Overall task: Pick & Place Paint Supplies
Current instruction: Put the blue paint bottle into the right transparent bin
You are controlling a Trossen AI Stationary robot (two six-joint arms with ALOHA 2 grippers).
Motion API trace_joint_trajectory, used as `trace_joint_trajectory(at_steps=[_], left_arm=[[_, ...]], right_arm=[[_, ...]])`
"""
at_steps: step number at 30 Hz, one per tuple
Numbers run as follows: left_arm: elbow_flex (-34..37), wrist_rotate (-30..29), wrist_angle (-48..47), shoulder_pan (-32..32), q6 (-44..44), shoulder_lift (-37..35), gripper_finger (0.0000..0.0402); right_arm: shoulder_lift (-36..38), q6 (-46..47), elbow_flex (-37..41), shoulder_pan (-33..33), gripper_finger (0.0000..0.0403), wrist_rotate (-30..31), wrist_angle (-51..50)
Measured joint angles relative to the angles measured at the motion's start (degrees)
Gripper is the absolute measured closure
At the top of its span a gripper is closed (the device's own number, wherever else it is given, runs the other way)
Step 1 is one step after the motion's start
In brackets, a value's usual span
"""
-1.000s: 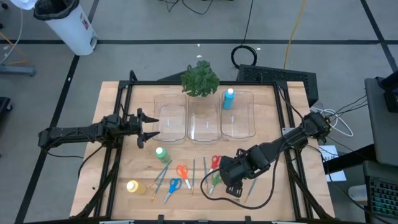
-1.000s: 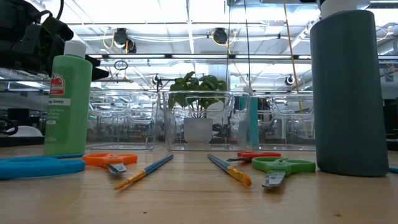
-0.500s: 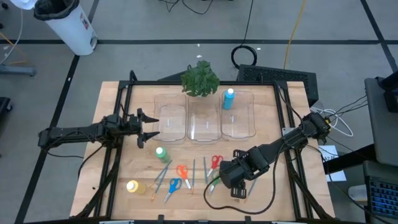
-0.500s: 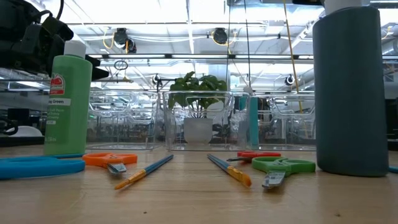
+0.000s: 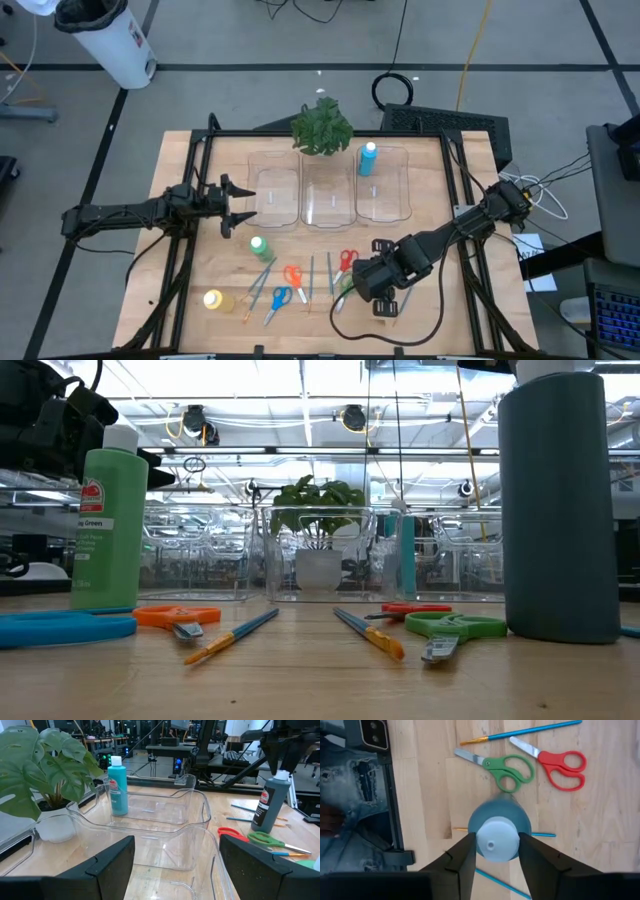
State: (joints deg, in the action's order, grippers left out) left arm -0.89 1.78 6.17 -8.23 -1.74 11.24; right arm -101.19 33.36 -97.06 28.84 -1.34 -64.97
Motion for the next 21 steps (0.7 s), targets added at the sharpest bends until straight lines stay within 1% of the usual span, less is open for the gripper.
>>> trace_joint_trajectory(at_steps=[5,11,14,18,21], left_arm=[[0.0,0.0,0.0,0.0,0.0,0.0,0.0107],[0.0,0.0,0.0,0.0,0.0,0.0,0.0107],[0.0,0.0,0.0,0.0,0.0,0.0,0.0107],[0.0,0.0,0.0,0.0,0.0,0.0,0.0107],[0.0,0.0,0.0,0.0,0.0,0.0,0.0107]], right_arm=[[0.0,-0.8,0.0,0.0,0.0300,1.1,0.0],[0.0,-7.5,0.0,0.0,0.0302,1.1,-0.1],[0.0,-13.9,0.0,0.1,0.0303,1.1,-0.4],[0.1,-26.1,0.0,0.2,0.0301,-0.4,-1.4],[0.1,-32.1,0.0,0.2,0.0295,-0.9,-1.7]])
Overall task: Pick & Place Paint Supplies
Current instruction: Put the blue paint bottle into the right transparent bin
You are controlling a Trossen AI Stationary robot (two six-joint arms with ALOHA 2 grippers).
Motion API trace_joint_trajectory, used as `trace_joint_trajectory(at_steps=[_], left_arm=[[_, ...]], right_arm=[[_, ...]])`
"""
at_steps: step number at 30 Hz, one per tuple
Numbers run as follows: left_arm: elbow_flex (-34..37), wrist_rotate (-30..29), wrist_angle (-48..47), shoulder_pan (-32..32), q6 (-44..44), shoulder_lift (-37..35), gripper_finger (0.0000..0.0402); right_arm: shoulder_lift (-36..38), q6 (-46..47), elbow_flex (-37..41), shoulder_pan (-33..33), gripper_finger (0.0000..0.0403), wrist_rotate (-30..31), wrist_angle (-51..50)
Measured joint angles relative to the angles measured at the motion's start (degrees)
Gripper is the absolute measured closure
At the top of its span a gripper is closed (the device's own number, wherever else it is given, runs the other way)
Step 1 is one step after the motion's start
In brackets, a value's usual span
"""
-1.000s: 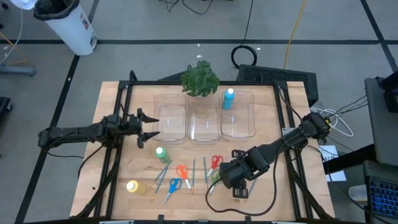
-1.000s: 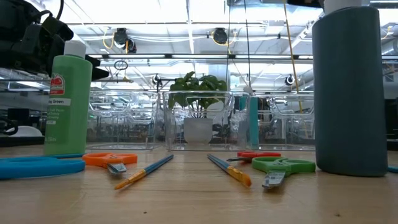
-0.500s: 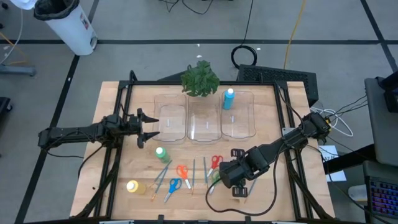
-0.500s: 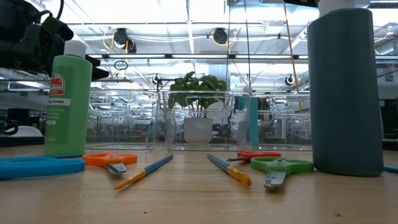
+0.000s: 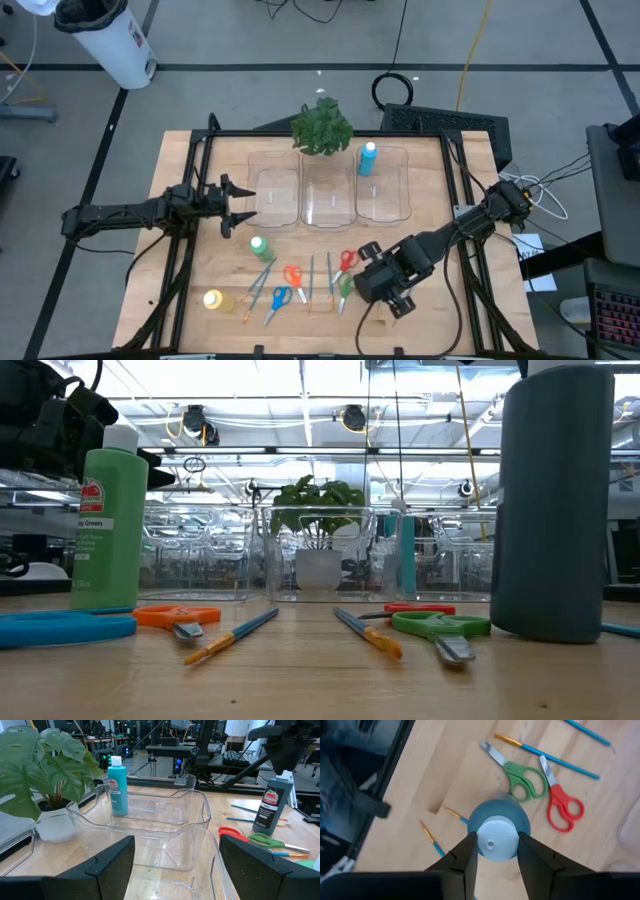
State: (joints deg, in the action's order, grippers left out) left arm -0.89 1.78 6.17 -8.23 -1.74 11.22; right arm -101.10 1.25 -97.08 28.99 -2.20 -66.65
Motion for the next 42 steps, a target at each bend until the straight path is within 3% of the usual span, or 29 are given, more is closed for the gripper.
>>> trace_joint_trajectory(at_steps=[15,22,34,42], left_arm=[[0.0,0.0,0.0,0.0,0.0,0.0,0.0107],[0.0,0.0,0.0,0.0,0.0,0.0,0.0107],[0.0,0.0,0.0,0.0,0.0,0.0,0.0107],[0.0,0.0,0.0,0.0,0.0,0.0,0.0107]], right_arm=[[0.3,-8.2,0.0,-0.4,0.0293,-2.5,-0.5],[0.3,-2.1,0.0,-0.5,0.0271,-2.3,0.4],[0.3,-0.1,0.0,-0.5,0.0212,0.7,1.1],[3.3,7.4,0.0,-0.5,0.0212,0.6,2.4]])
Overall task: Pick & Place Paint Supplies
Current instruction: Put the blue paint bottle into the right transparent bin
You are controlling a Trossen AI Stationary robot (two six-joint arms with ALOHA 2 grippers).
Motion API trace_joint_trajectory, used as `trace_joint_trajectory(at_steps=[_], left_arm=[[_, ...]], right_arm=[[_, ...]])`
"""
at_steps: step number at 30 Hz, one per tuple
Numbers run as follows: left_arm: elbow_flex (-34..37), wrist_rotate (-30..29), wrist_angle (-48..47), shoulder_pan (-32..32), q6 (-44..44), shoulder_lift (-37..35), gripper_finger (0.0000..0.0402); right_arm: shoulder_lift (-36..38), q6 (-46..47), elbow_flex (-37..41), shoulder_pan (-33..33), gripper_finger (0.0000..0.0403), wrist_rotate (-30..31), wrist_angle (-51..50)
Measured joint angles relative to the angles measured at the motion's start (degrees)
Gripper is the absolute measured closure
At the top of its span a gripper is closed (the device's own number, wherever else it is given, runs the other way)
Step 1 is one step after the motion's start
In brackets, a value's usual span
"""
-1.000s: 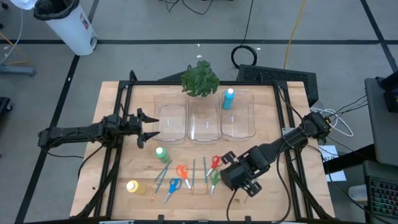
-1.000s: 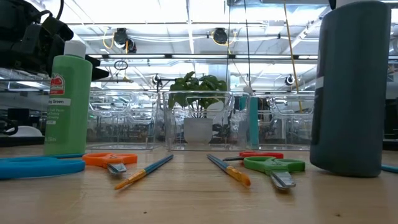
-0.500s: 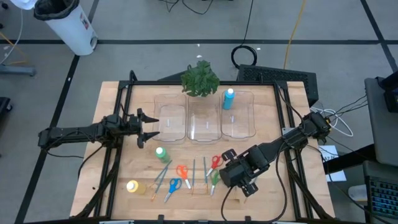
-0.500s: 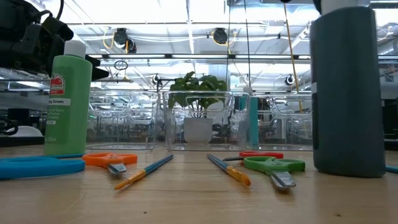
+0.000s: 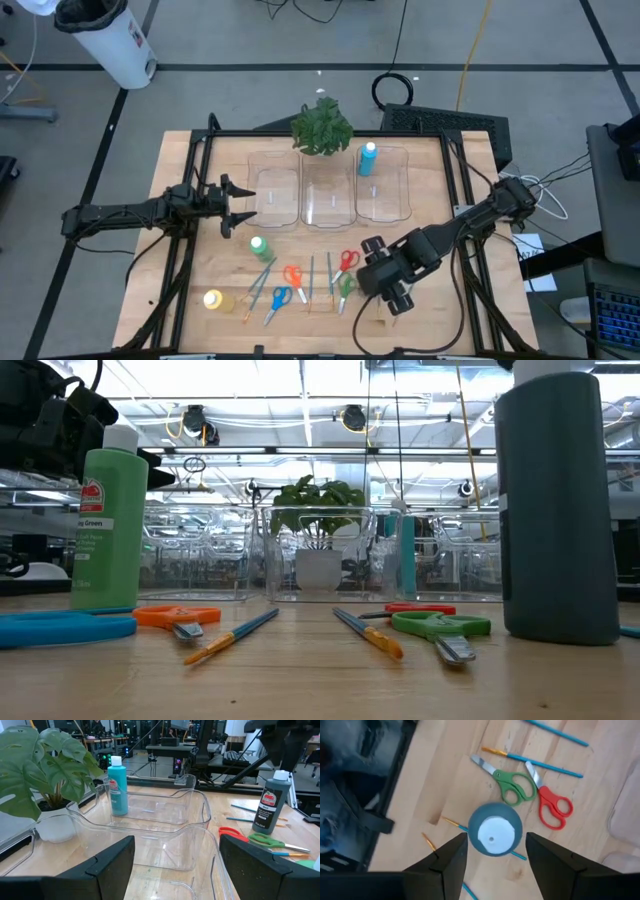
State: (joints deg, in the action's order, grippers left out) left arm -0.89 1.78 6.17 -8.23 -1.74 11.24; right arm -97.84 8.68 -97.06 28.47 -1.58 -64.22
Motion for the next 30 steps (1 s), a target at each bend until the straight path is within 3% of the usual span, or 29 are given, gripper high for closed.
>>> trace_joint_trajectory(at_steps=[7,14,19,23,30], left_arm=[[0.0,0.0,0.0,0.0,0.0,0.0,0.0107],[0.0,0.0,0.0,0.0,0.0,0.0,0.0107],[0.0,0.0,0.0,0.0,0.0,0.0,0.0107],[0.0,0.0,0.0,0.0,0.0,0.0,0.0107],[0.0,0.0,-0.1,0.0,0.0,0.0,0.0107]], right_arm=[[2.9,8.8,0.0,0.1,0.0217,0.1,13.0],[2.9,9.4,0.0,0.0,0.0218,0.0,28.1],[2.8,13.6,-0.1,0.0,0.0210,3.9,33.3],[0.9,16.6,-3.0,0.1,0.0178,3.1,28.6],[-1.9,21.3,-4.8,0.2,0.0147,3.3,6.4]])
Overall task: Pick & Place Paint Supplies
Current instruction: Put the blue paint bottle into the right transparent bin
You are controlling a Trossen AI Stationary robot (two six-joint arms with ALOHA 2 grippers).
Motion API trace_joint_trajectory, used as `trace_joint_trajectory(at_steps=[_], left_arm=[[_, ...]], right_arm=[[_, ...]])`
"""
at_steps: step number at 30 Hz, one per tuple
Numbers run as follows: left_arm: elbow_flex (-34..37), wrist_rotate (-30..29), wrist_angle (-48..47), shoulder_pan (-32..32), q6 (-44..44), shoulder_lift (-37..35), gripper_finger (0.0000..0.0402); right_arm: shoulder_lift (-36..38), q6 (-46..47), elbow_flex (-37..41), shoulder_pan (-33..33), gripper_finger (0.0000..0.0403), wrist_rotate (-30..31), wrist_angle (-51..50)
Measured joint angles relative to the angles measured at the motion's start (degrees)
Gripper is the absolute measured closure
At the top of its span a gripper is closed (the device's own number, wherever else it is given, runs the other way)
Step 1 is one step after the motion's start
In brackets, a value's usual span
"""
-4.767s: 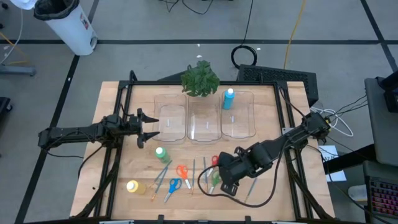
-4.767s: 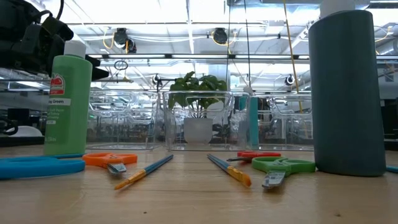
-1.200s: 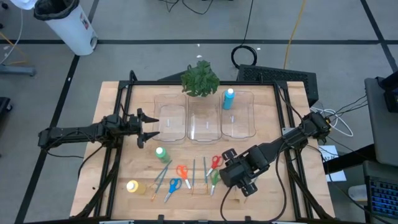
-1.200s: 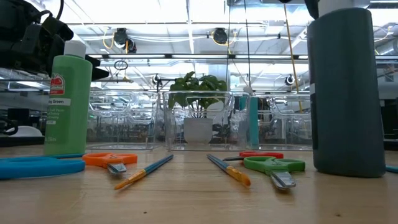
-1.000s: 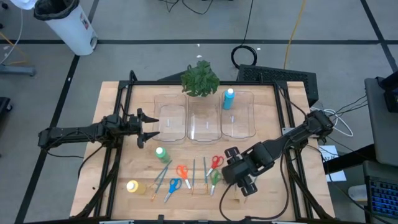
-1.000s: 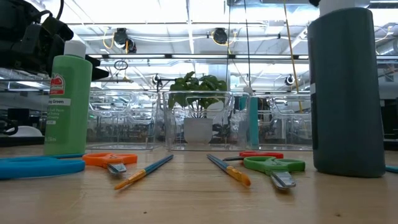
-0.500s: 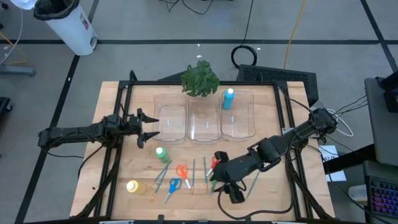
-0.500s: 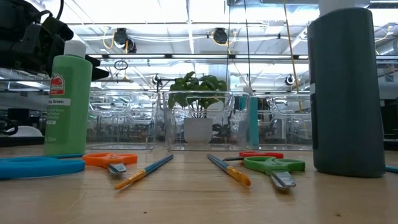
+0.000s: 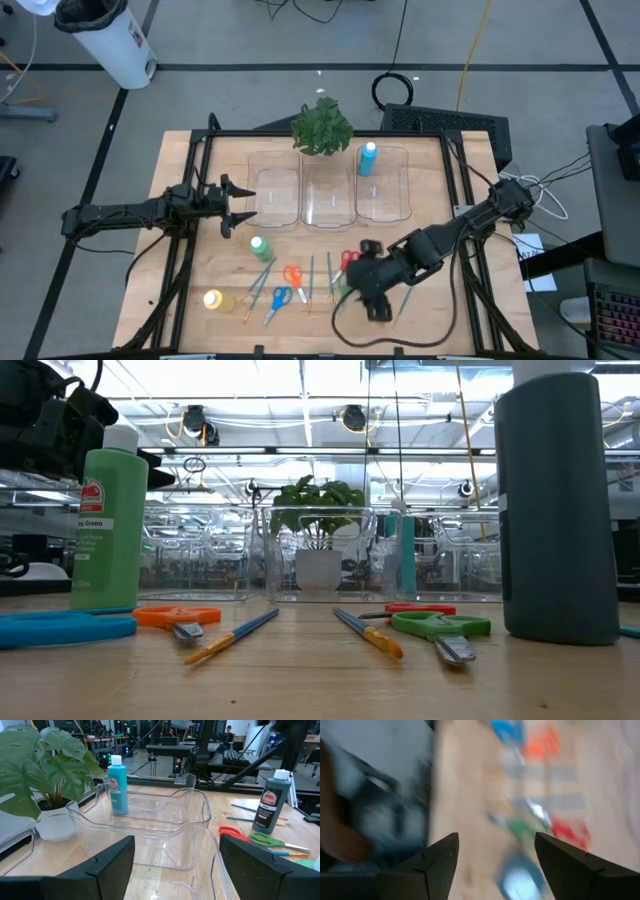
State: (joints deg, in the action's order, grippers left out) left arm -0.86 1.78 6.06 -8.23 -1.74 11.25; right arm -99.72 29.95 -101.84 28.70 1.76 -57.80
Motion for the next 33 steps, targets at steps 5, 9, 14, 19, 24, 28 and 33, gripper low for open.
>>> trace_joint_trajectory(at_steps=[5,9,14,19,24,28,33], left_arm=[[0.0,0.0,0.1,0.0,0.0,0.0,0.0107],[0.0,0.0,0.1,0.0,0.0,0.0,0.0107],[0.0,0.0,0.1,0.0,0.0,0.0,0.0107],[0.0,0.0,0.1,0.0,0.0,0.0,0.0107],[0.0,0.0,0.1,0.0,0.0,0.0,0.0107],[0.0,0.0,0.1,0.0,0.0,0.0,0.0107],[0.0,0.0,0.1,0.0,0.0,0.0,0.0107]], right_arm=[[-1.2,7.2,1.2,-0.6,0.0159,-0.1,-9.7],[-1.2,7.8,3.0,-0.4,0.0170,-0.3,-6.4],[-1.2,8.4,4.8,-0.5,0.0174,-0.3,-6.2],[-1.2,8.0,6.1,-0.5,0.0175,-0.5,-6.3],[-1.2,7.6,6.5,-0.5,0.0190,-1.9,-6.3],[-1.2,6.6,6.5,-0.6,0.0232,-3.2,-6.2],[-1.1,3.2,6.5,-0.6,0.0302,-3.5,-6.3]])
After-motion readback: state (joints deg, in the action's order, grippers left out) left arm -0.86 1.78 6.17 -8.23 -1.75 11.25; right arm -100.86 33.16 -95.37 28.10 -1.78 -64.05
